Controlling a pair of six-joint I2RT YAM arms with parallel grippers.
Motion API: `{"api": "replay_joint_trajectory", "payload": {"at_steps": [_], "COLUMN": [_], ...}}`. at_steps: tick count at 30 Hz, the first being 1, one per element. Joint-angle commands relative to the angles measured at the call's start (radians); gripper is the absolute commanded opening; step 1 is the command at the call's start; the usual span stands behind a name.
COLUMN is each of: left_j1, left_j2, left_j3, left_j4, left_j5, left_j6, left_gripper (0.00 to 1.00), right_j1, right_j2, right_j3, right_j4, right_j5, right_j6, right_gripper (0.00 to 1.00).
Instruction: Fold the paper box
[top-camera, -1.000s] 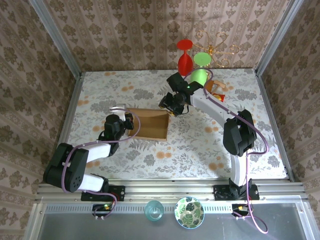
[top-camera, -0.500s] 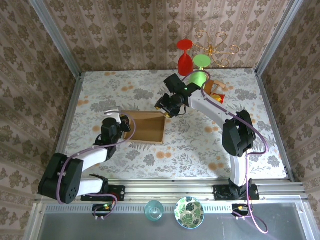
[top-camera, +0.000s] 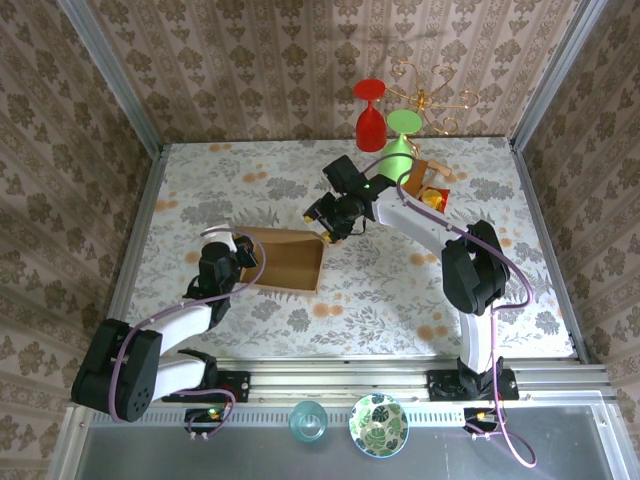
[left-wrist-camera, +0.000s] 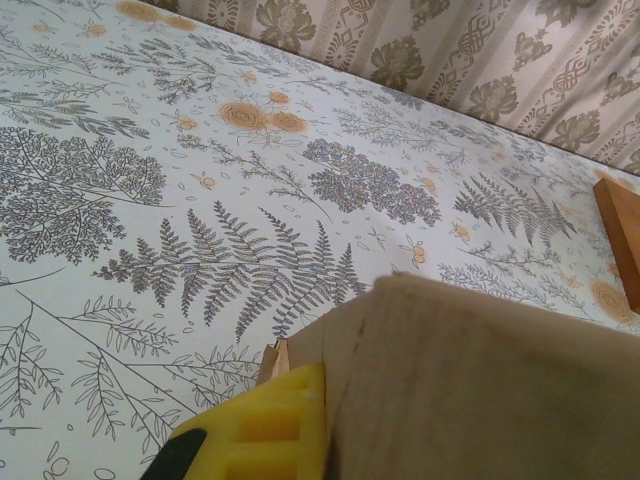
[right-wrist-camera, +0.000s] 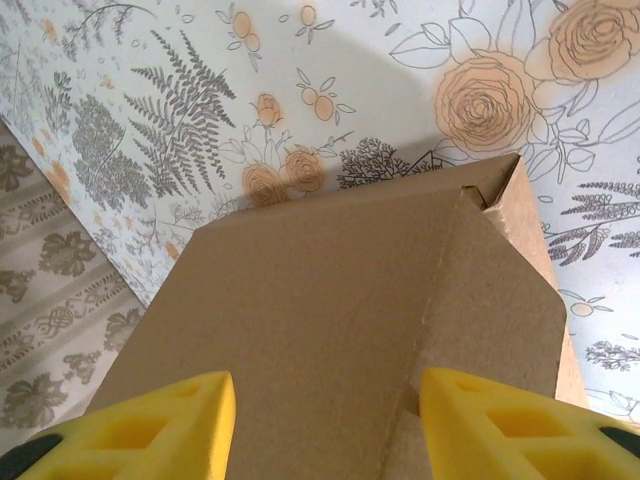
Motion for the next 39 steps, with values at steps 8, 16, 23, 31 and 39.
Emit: {"api": "replay_joint_trajectory", "payload": {"at_steps": [8,16,23,31,39], "left_j1": [0.007,0.023,0.027,0.073,0.073], "left_j2": [-0.034,-0.041,-0.011,0.069,0.035], "left_j3": [0.079,0.113,0.09,0.032,-0.027], "left_j4": [-0.101,-0.143,-0.095,0.047,0.041], "left_j5": [0.013,0.036,0.064,0.187,0.214], "left_j6": [-0.072,-0.093,-0.098,-0.108,-0.088], "left_gripper": [0.0,0.0,0.0,0.0,0.0], "right_j1": [0.0,-0.007,-0.007,-0.002,0.001], "right_j2": [0.025,0.051,0.07,0.078,0.045], "right_j3": [0.053,0.084,0.07,0.014,-0.088], "right_j4": [0.027,0.034,0.054,0.108,0.183], "right_j5": [-0.039,-0.059,-0.059,-0.053,-0.03], "right_j6": [0.106,0.122,0.125,0.111,0.081], "right_gripper": [0.49,0.48,0.45,0.34,0.31]}}
